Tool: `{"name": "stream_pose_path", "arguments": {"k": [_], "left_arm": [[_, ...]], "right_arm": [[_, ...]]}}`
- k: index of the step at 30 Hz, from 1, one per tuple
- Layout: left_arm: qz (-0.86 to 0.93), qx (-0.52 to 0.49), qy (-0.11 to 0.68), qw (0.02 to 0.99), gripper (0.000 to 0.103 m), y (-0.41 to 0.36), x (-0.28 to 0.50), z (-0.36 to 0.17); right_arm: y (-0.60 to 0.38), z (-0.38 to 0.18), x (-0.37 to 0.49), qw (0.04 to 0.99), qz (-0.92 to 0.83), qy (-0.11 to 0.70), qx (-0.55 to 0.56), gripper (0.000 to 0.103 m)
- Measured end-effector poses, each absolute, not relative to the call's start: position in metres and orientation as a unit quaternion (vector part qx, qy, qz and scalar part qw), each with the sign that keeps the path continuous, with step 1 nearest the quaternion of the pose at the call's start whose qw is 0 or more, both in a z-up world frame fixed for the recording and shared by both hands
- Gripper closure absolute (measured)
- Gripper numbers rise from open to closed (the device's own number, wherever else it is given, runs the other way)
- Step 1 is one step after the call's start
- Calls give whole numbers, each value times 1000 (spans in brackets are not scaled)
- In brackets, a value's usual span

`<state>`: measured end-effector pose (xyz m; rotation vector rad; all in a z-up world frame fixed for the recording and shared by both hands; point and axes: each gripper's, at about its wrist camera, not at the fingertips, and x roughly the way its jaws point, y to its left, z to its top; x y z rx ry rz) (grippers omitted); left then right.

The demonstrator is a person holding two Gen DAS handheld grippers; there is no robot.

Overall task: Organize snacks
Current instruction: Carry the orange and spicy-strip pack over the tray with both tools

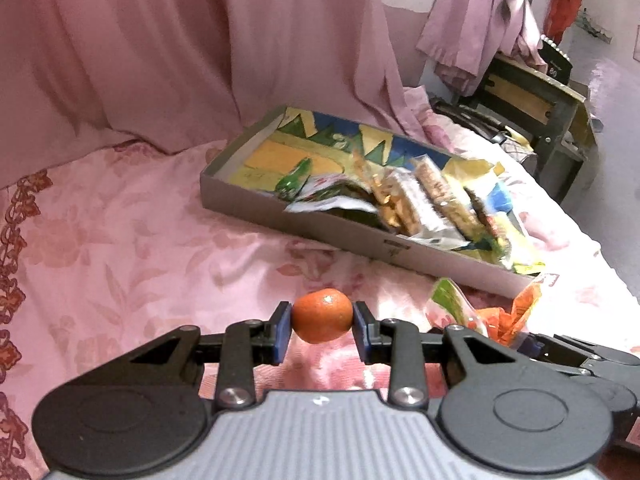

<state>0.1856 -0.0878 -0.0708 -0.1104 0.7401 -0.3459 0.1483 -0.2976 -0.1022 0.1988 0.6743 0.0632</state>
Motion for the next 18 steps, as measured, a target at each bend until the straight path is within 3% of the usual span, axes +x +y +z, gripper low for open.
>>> {"name": "stream_pose_path", "arguments": {"k": [18], "left_arm": [[-171, -15, 295, 940, 68, -122, 187, 7]], "right_arm": [[-320, -48, 126, 972, 25, 204, 110, 46]]}}
